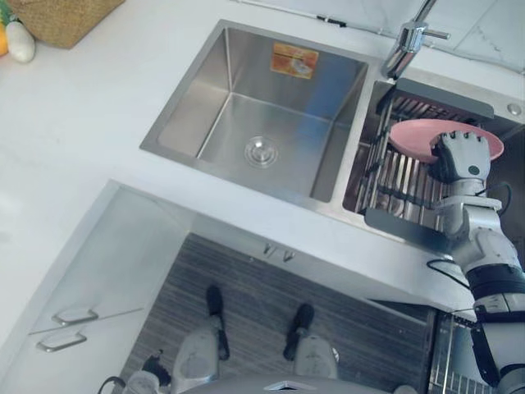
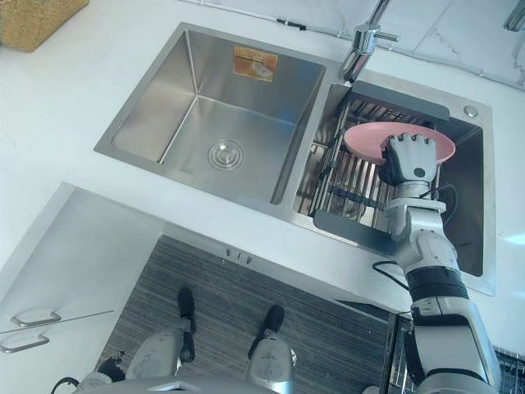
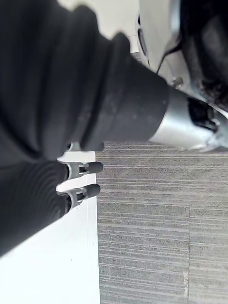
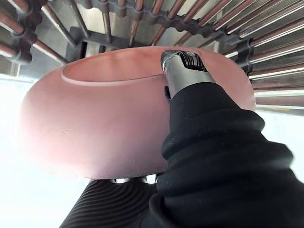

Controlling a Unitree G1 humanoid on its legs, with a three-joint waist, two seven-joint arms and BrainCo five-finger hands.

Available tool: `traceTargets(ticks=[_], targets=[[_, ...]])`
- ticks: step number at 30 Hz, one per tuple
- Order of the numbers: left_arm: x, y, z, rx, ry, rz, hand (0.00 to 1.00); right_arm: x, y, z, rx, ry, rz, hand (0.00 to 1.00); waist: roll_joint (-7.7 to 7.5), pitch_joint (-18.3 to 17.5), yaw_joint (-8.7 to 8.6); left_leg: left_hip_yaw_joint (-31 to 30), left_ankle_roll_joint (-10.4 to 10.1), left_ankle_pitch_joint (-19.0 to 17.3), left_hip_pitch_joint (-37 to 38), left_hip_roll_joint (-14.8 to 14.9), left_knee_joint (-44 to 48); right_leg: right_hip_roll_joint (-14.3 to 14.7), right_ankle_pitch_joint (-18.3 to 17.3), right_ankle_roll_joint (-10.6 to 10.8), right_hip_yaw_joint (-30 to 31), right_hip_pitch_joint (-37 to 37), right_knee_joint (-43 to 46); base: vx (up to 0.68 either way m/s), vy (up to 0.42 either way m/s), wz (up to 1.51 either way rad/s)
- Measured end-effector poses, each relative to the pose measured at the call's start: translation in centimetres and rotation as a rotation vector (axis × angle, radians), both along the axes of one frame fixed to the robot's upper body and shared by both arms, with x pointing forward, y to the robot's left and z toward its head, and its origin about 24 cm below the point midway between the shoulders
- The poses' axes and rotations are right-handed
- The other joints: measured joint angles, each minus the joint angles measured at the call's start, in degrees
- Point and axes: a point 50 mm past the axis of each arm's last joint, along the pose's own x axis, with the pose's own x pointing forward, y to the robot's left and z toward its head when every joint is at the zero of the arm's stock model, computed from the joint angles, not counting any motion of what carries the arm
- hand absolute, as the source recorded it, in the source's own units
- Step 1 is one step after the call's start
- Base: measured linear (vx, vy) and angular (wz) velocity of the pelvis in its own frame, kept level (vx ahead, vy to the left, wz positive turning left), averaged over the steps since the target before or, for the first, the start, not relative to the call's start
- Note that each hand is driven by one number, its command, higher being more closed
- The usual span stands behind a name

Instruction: Walk over to the sink, pick up the cup, carry it to the dishwasher, place the cup inside the dishwasher, then close the dishwasher door

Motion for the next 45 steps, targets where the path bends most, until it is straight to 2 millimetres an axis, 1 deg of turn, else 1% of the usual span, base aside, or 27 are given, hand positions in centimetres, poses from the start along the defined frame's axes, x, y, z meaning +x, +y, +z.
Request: traceTargets(ticks=[1, 5, 6, 7, 8, 10, 11, 13, 14, 16, 18, 19, 21, 23, 25, 27, 29, 30, 32, 33, 35, 36, 37, 38, 40, 43, 45], targets=[[0.0, 0.1, 0.0, 0.001, -0.001, 0.000, 0.00, -0.1, 0.1, 0.1, -0.008, -0.004, 0.009, 1.00, -0.14, 0.00, -0.10, 0.04, 0.00, 0.00, 0.05, 0.06, 0.00, 0.12, 0.14, -0.05, 0.04, 0.10, -0.22, 0.00, -0.008, -0.08], [-0.5, 0.6, 0.0, 0.018, 0.021, 0.002, 0.00, -1.3, 1.0, 1.1, -0.078, -0.045, 0.074, 1.00, -2.02, -1.00, -0.57, 1.80, -0.07, -0.03, 1.68, 0.61, -1.10, 1.03, 0.73, -0.28, 1.78, 0.44, -1.56, 0.01, -0.018, -0.22], [-0.5, 0.6, 0.0, 0.019, 0.027, 0.003, 0.00, -1.6, 1.1, 1.3, -0.093, -0.051, 0.082, 1.00, -2.24, -1.23, -0.79, 1.90, -0.12, -0.06, 1.84, 0.66, -1.19, 1.14, 0.84, -0.29, 1.87, 0.60, -1.83, 0.03, -0.019, -0.19], [-0.7, 0.7, 0.0, 0.022, 0.032, 0.004, 0.00, -2.2, 1.1, 1.7, -0.115, -0.066, 0.094, 1.00, -2.75, -1.85, -1.26, 2.38, -0.24, -0.14, 1.94, 0.81, -1.22, 1.38, 1.01, -0.35, 2.16, 0.63, -2.28, 0.03, -0.012, -0.21], [-1.0, 1.2, 0.0, 0.039, 0.043, -0.001, 0.00, -2.5, 1.3, 2.1, -0.135, -0.079, 0.107, 1.00, -3.40, -2.59, -1.73, 3.43, -0.51, -0.40, 2.45, 1.02, -1.76, 1.65, 1.18, -0.48, 2.85, 0.50, -2.79, 0.05, -0.016, -0.36], [-1.5, 1.3, 0.0, 0.045, 0.062, -0.008, 0.00, -3.1, 1.4, 3.0, -0.158, -0.115, 0.114, 1.00, -4.17, -3.33, -2.24, 4.85, -0.81, -0.49, 4.10, 1.09, -3.19, 2.10, 1.20, -0.66, 4.24, 0.86, -3.68, 0.04, -0.011, -0.38], [-1.6, 1.4, -0.1, 0.046, 0.071, -0.011, 0.00, -3.5, 1.5, 3.3, -0.164, -0.128, 0.116, 1.00, -4.37, -3.66, -2.50, 5.27, -0.84, -0.62, 4.37, 1.17, -3.19, 2.24, 1.22, -0.65, 4.60, 0.90, -3.95, 0.04, -0.007, -0.32], [-2.5, 1.5, -0.3, 0.050, 0.114, -0.012, 0.00, -4.7, 1.7, 4.3, -0.197, -0.164, 0.125, 1.00, -4.90, -5.19, -4.00, 6.69, -0.94, -1.03, 5.34, 1.44, -3.20, 2.51, 1.58, -0.89, 5.28, 1.12, -4.59, 0.08, -0.014, -0.31], [-2.8, 1.6, -0.3, 0.051, 0.124, -0.009, 0.00, -5.0, 1.6, 4.4, -0.201, -0.165, 0.120, 1.00, -4.99, -5.66, -4.36, 7.06, -1.04, -1.15, 5.52, 1.54, -3.20, 2.62, 1.66, -0.81, 5.53, 1.12, -4.65, 0.11, -0.025, -0.31], [-3.7, 1.6, -0.5, 0.054, 0.153, -0.004, 0.00, -6.1, 0.5, 4.5, -0.190, -0.164, 0.076, 1.00, -5.35, -7.48, -5.38, 8.02, -1.15, -1.24, 6.00, 1.91, -3.19, 3.19, 2.10, -0.63, 6.50, 1.15, -5.00, 0.11, -0.031, -0.25], [-3.9, 1.5, -0.6, 0.051, 0.164, -0.001, 0.00, -6.7, -0.6, 4.4, -0.163, -0.165, 0.034, 1.00, -5.35, -8.04, -6.50, 8.74, -1.20, -1.26, 6.42, 2.26, -3.18, 3.53, 2.31, -0.76, 6.74, 1.49, -5.44, 0.07, -0.028, -0.15], [-4.4, 1.5, -0.6, 0.050, 0.178, 0.001, 0.00, -7.1, -1.5, 4.3, -0.135, -0.165, 0.000, 1.00, -5.33, -8.04, -6.57, 9.26, -1.40, -1.37, 7.19, 2.23, -3.17, 3.74, 2.51, -0.84, 7.07, 1.99, -5.76, 0.04, -0.024, -0.21], [-4.5, 1.4, -0.6, 0.051, 0.184, 0.001, 0.00, -7.7, -2.6, 4.0, -0.094, -0.164, -0.045, 1.00, -5.25, -8.22, -6.70, 9.70, -1.65, -1.55, 7.80, 2.38, -3.16, 4.04, 2.67, -0.95, 7.84, 2.20, -6.02, 0.01, -0.023, -0.22], [-4.7, 1.4, -0.7, 0.052, 0.191, 0.003, 0.00, -8.4, -4.1, 3.4, -0.044, -0.153, -0.104, 1.00, -5.26, -8.39, -7.07, 10.09, -1.77, -1.58, 7.79, 2.67, -3.15, 4.32, 2.97, -1.17, 7.98, 2.11, -6.38, -0.02, -0.031, -0.11], [-4.8, 1.4, -0.7, 0.052, 0.197, 0.006, 0.00, -9.5, -6.0, 2.6, 0.030, -0.141, -0.179, 1.00, -5.19, -8.42, -7.39, 10.82, -1.96, -1.64, 7.76, 2.86, -2.65, 4.45, 3.21, -1.35, 8.13, 2.02, -6.73, -0.05, -0.021, -0.06], [-4.7, 1.4, -0.7, 0.050, 0.194, 0.013, 0.00, -10.5, -7.3, 2.0, 0.091, -0.139, -0.231, 1.00, -5.11, -8.47, -7.61, 11.21, -2.32, -2.44, 7.71, 3.18, -1.31, 4.48, 3.25, -1.50, 8.36, 2.35, -7.14, -0.04, -0.018, -0.13], [-4.8, 1.3, -0.7, 0.045, 0.193, 0.036, 0.00, -12.1, -9.1, 1.3, 0.158, -0.162, -0.306, 1.00, -4.80, -8.70, -7.94, 12.17, -2.38, -3.51, 7.40, 3.79, 0.36, 4.53, 3.15, -1.80, 8.34, 2.28, -7.62, -0.05, -0.031, -0.23], [-4.8, 1.3, -0.7, 0.047, 0.194, 0.046, 0.00, -12.6, -9.6, 1.1, 0.176, -0.170, -0.333, 1.00, -4.66, -8.79, -8.04, 12.48, -2.72, -4.07, 7.20, 4.02, 0.97, 4.53, 3.19, -1.85, 8.16, 2.13, -7.73, -0.05, -0.035, -0.28], [-5.0, 1.2, -0.8, 0.044, 0.202, 0.076, 0.00, -14.8, -11.6, -0.3, 0.260, -0.206, -0.446, 1.00, -3.98, -9.17, -9.36, 12.88, -2.82, -5.87, 5.07, 5.31, 4.58, 4.83, 3.28, -2.00, 7.70, 1.84, -8.08, -0.03, -0.042, -0.19], [-5.2, 1.1, -0.8, 0.045, 0.206, 0.092, 0.00, -15.7, -12.2, -1.1, 0.308, -0.223, -0.489, 1.00, -3.68, -9.28, -9.95, 12.90, -2.78, -6.69, 4.16, 5.97, 6.33, 5.06, 3.43, -2.21, 7.67, 1.68, -8.14, -0.03, -0.036, -0.08], [-5.4, 1.2, -0.8, 0.047, 0.212, 0.120, 0.00, -17.4, -12.9, -2.6, 0.375, -0.250, -0.562, 1.00, -3.05, -9.64, -10.37, 13.17, -2.67, -8.14, 2.62, 7.19, 8.74, 5.37, 3.42, -2.35, 7.63, 1.24, -8.11, -0.05, -0.013, -0.11], [-5.6, 1.1, -0.9, 0.051, 0.221, 0.151, 0.00, -18.7, -13.4, -3.8, 0.422, -0.266, -0.616, 1.00, -2.97, -9.67, -10.59, 13.78, -2.72, -9.00, 1.66, 8.05, 10.23, 5.61, 3.38, -2.48, 7.57, 1.02, -8.06, -0.04, -0.008, -0.13], [-5.9, 1.0, -1.0, 0.046, 0.234, 0.190, 0.00, -19.8, -13.6, -4.9, 0.464, -0.278, -0.657, 1.00, -2.36, -9.84, -11.03, 14.36, -2.62, -9.59, 1.41, 8.74, 11.06, 5.95, 3.34, -2.61, 7.55, 1.06, -8.03, -0.02, -0.006, -0.07], [-6.1, 0.9, -1.0, 0.038, 0.240, 0.224, 0.00, -20.4, -13.7, -5.4, 0.479, -0.281, -0.680, 1.00, -2.08, -9.96, -11.21, 14.63, -2.62, -9.73, 1.31, 8.99, 11.42, 6.03, 3.32, -2.63, 7.51, 1.07, -7.98, 0.00, 0.000, 0.00], [-7.0, 0.8, -1.2, -0.009, 0.269, 0.415, 0.00, -22.6, -13.7, -7.2, 0.541, -0.322, -0.761, 1.00, -1.24, -10.05, -11.41, 16.01, -2.62, -10.24, 1.30, 9.88, 12.36, 6.16, 3.09, -2.82, 7.49, 1.19, -7.79, 0.00, 0.000, 0.00], [-7.5, 0.8, -1.3, -0.038, 0.284, 0.548, 0.00, -23.9, -13.5, -8.6, 0.606, -0.363, -0.805, 1.00, -1.08, -9.97, -11.45, 17.22, -2.61, -10.47, 1.28, 10.16, 12.42, 6.13, 3.03, -2.75, 7.31, 1.23, -7.80, 0.00, 0.009, 0.08], [-7.5, 0.8, -1.3, -0.044, 0.287, 0.572, 0.00, -24.6, -13.3, -9.5, 0.637, -0.377, -0.828, 1.00, -1.01, -9.92, -11.43, 17.41, -2.59, -10.48, 0.90, 10.38, 12.99, 5.94, 2.92, -2.60, 6.54, 1.52, -7.82, 0.00, 0.023, 0.19]])
